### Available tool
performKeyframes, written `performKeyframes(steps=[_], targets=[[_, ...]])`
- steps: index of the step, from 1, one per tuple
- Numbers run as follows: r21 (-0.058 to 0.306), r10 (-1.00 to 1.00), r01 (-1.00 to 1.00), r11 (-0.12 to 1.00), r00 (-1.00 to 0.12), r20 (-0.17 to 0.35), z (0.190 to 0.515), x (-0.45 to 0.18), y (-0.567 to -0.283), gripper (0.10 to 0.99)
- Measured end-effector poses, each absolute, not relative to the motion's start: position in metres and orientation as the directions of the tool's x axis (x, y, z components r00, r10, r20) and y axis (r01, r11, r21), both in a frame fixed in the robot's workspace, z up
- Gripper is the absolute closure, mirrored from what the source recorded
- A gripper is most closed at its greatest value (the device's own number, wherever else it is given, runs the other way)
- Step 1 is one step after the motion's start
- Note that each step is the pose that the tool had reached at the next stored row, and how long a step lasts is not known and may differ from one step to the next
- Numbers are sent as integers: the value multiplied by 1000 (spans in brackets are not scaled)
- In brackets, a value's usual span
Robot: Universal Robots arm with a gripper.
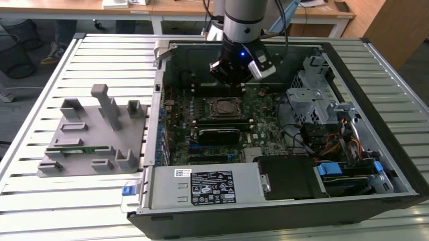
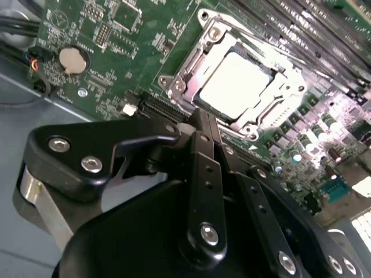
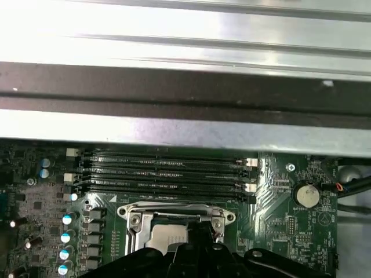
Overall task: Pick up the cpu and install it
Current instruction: 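Install the second cpu locking lever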
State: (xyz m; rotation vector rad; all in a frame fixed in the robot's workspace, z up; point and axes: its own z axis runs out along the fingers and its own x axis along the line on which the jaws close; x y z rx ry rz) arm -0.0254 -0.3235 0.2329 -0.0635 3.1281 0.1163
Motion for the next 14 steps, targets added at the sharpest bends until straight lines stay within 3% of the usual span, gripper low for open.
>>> performKeyframes(steps=[14], targets=[[74,-40,-41,996,-999,-12,238,-25,-350,973]])
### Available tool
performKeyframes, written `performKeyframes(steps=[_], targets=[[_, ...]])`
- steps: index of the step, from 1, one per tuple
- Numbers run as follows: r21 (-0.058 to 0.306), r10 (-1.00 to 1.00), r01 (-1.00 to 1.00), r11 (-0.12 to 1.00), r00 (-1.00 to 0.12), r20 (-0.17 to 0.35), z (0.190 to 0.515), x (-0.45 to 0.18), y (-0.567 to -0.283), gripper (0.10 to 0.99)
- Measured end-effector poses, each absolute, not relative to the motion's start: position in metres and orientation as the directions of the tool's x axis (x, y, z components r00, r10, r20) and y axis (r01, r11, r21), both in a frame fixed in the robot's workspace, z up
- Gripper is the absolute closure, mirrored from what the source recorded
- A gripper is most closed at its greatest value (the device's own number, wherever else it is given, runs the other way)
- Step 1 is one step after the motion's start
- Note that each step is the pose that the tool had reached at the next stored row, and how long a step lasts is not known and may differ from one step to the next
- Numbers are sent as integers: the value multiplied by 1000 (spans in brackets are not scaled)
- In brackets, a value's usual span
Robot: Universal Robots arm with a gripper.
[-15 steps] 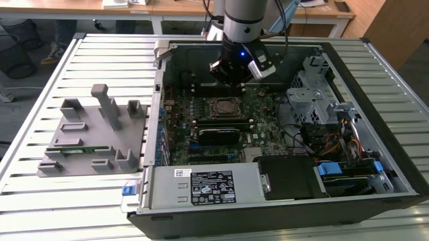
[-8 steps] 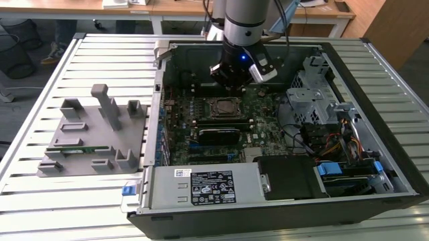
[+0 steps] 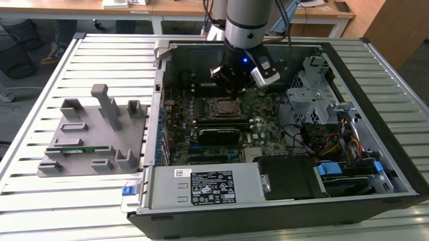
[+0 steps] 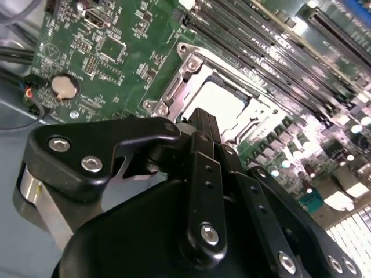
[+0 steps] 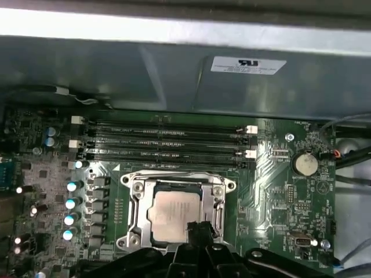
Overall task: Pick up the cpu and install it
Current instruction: 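Install the second cpu locking lever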
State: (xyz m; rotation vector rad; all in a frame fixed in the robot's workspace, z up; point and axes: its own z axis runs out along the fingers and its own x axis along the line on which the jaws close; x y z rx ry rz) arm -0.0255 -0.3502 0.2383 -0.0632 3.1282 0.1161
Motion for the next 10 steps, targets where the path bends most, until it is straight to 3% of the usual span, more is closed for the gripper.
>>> performKeyframes(steps=[10], targets=[[74,-40,-41,996,-999,-12,246,-25,-371,973]])
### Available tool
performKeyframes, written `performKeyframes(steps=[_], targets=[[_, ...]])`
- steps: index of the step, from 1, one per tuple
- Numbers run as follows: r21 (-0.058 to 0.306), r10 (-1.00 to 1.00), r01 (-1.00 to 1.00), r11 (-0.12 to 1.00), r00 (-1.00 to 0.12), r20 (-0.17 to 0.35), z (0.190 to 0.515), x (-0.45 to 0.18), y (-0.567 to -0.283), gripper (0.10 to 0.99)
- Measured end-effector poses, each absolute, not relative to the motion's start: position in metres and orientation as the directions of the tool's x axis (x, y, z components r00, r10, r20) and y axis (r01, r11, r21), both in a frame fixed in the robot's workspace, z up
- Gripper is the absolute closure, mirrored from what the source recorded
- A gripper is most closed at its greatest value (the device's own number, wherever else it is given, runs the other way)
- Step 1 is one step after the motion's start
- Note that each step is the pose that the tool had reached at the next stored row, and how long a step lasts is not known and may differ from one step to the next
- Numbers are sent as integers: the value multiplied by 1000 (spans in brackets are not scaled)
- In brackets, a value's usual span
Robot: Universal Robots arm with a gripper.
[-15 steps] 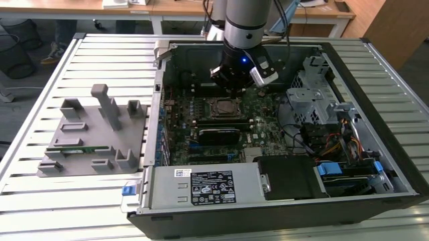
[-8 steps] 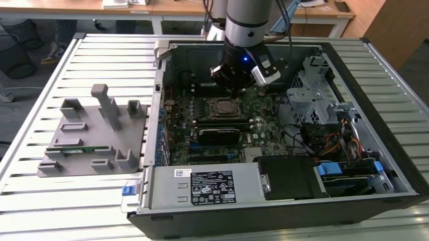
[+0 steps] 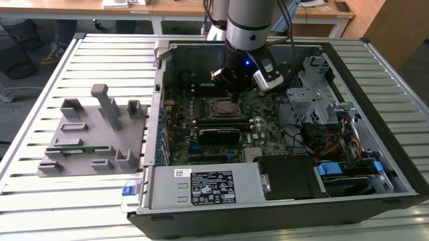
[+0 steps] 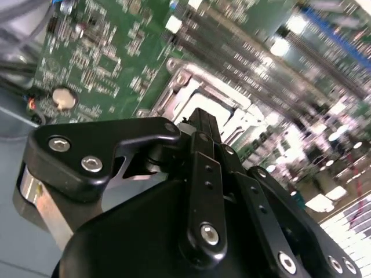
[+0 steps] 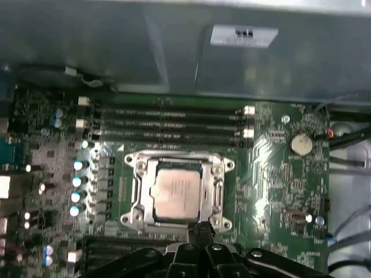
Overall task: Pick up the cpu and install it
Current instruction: 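Install the second cpu locking lever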
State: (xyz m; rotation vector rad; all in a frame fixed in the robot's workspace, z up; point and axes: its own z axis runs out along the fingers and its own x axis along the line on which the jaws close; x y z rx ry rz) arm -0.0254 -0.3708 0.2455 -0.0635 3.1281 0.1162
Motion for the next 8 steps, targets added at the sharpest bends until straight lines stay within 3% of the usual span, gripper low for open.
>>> performKeyframes(steps=[8], targets=[[89,-40,-40,995,-999,-7,243,-26,-387,973]])
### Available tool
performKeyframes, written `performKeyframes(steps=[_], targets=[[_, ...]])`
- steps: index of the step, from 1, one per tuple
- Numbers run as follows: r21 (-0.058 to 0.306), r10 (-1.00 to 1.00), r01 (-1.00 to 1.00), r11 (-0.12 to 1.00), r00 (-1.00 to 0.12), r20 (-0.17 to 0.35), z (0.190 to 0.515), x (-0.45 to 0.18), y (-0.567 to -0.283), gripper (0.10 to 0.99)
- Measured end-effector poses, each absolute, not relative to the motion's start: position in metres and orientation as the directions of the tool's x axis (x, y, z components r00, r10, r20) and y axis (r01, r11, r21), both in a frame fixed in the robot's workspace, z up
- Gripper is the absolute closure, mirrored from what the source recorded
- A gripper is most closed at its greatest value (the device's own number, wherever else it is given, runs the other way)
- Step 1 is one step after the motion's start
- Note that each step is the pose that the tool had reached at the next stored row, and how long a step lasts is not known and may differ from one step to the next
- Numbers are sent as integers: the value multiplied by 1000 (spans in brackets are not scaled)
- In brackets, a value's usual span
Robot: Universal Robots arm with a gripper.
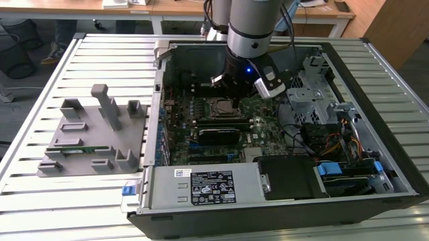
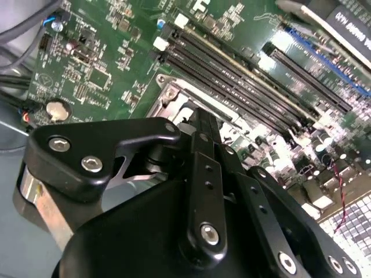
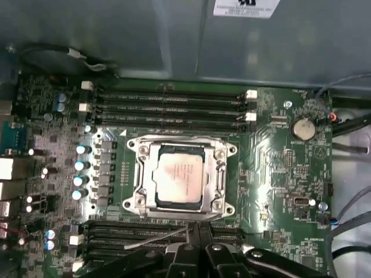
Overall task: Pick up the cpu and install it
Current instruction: 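Install the second cpu locking lever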
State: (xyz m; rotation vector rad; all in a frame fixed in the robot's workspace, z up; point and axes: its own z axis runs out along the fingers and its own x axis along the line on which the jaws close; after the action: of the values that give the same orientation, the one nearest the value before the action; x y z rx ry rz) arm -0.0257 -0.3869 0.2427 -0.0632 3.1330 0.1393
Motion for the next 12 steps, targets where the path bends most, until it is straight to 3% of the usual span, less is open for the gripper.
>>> performKeyframes(steps=[12], targets=[[89,-40,-40,995,-999,-6,237,-50,-392,973]])
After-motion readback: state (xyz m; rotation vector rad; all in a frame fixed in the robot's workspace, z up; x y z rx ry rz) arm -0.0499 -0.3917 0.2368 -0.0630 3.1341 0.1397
